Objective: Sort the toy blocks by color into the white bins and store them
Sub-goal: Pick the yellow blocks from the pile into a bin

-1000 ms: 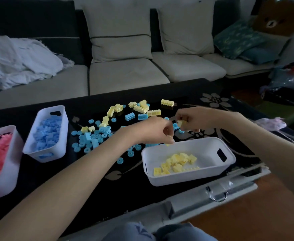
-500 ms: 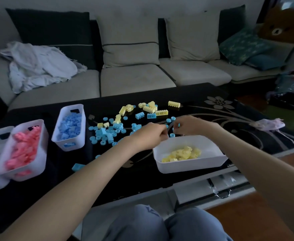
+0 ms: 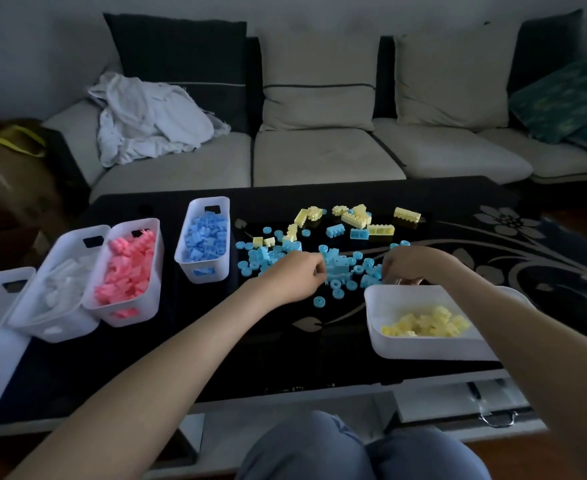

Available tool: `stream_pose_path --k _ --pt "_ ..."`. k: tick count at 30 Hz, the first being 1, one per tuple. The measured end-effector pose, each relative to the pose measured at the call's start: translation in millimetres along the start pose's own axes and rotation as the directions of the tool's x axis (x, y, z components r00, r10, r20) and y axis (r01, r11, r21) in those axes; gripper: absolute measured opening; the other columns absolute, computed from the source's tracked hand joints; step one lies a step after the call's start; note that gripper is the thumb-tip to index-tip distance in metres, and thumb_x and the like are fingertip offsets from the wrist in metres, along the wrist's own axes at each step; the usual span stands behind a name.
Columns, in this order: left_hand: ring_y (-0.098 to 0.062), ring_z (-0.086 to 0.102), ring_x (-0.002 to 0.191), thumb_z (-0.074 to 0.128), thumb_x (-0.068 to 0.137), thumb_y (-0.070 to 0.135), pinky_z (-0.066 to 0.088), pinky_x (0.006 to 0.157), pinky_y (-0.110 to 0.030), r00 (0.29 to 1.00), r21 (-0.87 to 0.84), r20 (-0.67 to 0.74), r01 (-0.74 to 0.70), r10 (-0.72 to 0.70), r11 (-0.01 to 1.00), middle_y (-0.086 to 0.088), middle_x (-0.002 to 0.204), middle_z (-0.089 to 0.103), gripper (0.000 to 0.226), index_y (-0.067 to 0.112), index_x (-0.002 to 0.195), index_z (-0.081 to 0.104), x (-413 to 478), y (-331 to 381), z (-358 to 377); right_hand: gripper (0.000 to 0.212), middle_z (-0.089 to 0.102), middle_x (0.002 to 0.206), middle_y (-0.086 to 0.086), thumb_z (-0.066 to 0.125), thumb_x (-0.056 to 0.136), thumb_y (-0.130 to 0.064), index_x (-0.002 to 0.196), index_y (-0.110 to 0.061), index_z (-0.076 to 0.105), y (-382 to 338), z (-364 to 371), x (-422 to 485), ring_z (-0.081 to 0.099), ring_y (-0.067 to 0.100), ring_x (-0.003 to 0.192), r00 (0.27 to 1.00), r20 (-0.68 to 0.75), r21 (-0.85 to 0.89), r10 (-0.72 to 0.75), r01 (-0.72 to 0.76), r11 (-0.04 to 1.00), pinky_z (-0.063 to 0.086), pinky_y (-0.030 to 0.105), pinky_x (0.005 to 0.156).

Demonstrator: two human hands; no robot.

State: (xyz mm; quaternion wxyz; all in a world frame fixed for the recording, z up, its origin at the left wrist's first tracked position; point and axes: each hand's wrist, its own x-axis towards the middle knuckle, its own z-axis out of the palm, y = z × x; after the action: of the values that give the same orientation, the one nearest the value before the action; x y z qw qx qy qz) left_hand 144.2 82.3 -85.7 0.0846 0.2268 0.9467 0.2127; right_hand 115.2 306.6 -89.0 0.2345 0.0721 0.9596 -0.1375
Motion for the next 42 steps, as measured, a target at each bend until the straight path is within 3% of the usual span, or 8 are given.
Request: stream_pose_path --k 6,10,16,19,24,30,34,42 --pt "-0.017 0.061 0.089 0.047 0.098 0.02 0.052 0.079 -0.032 1.0 0.01 0.009 0.004 -0.004 1.0 0.001 0.103 0.061 0.017 0.015 0.106 0.061 -1 -10 3 0.022 0.066 0.099 0.012 0.056 0.089 -0.001 0.109 -0.007 0.063 -1 2 4 0.063 0.016 0.076 0.994 -0.027 0.223 -0.109 0.112 0.968 0.052 0.018 0.06" --pt "-0.018 0.062 0.088 0.043 0.097 0.015 0.051 0.074 -0.032 0.999 -0.014 0.029 0.026 -0.026 1.0 0.001 0.105 0.06 0.019 0.018 0.105 0.06 0 -17 2 0.027 0.065 0.105 0.015 0.048 0.09 0.009 0.114 -0.002 0.057 3 2 0 0.068 0.017 0.09 0.974 -0.061 0.474 -0.217 0.22 0.853 0.056 0.021 0.073" --pt "-0.01 0.058 0.088 0.039 0.097 0.011 0.045 0.07 -0.022 0.998 -0.054 0.023 0.067 -0.066 0.996 0.001 0.108 0.061 0.024 0.02 0.104 0.06 0 -32 -3 0.022 0.066 0.105 0.014 0.06 0.089 -0.008 0.111 -0.009 0.058 6 2 0 0.064 0.021 0.085 0.986 -0.055 0.285 -0.16 0.169 0.943 0.054 0.031 0.079" --pt "-0.009 0.057 0.086 0.038 0.097 0.009 0.044 0.07 -0.021 0.995 -0.073 0.016 0.098 -0.097 0.993 0.001 0.108 0.061 0.024 0.019 0.102 0.059 -3 -43 -7 0.022 0.062 0.104 0.001 0.061 0.09 -0.028 0.109 -0.018 0.06 1 3 -2 0.059 0.012 0.083 0.995 0.031 0.069 -0.092 0.09 0.994 0.049 0.019 0.065" --pt "-0.011 0.06 0.087 0.037 0.096 0.005 0.051 0.078 -0.026 0.987 -0.103 -0.026 0.157 -0.16 0.982 0.002 0.102 0.062 0.027 0.022 0.096 0.058 -18 -64 -19 0.022 0.06 0.106 -0.001 0.058 0.092 -0.027 0.11 -0.016 0.064 -18 11 -1 0.058 0.015 0.092 0.995 -0.016 -0.161 -0.103 0.099 0.982 0.043 0.018 0.065" --pt "-0.014 0.062 0.089 0.038 0.095 0.005 0.05 0.077 -0.025 0.963 -0.172 -0.08 0.241 -0.258 0.955 0.001 0.1 0.065 0.028 0.02 0.097 0.061 -37 -93 -34 0.009 0.067 0.09 0.011 0.061 0.089 -0.015 0.092 -0.007 0.062 -40 8 3 0.061 0.017 0.072 0.99 0.004 -0.097 -0.14 0.14 0.985 0.051 0.023 0.062" --pt "-0.015 0.06 0.089 0.041 0.095 0.008 0.048 0.076 -0.025 0.952 -0.189 -0.101 0.266 -0.288 0.945 0.001 0.101 0.063 0.023 0.021 0.095 0.06 -48 -115 -42 0.008 0.067 0.086 0.009 0.054 0.089 -0.007 0.095 -0.007 0.059 -72 0 2 0.061 0.015 0.067 0.962 -0.111 -0.077 -0.25 0.242 0.967 0.049 0.021 0.059" --pt "-0.019 0.064 0.082 0.043 0.094 0.013 0.051 0.073 -0.032 0.923 -0.167 -0.22 0.285 -0.317 0.944 -0.002 0.102 0.061 0.017 0.019 0.093 0.058 -63 -144 -49 0.015 0.067 0.094 0.007 0.055 0.092 -0.016 0.106 -0.011 0.057 -155 21 -2 0.068 0.016 0.086 0.854 -0.142 0.338 -0.501 0.517 0.786 0.055 0.03 0.083"
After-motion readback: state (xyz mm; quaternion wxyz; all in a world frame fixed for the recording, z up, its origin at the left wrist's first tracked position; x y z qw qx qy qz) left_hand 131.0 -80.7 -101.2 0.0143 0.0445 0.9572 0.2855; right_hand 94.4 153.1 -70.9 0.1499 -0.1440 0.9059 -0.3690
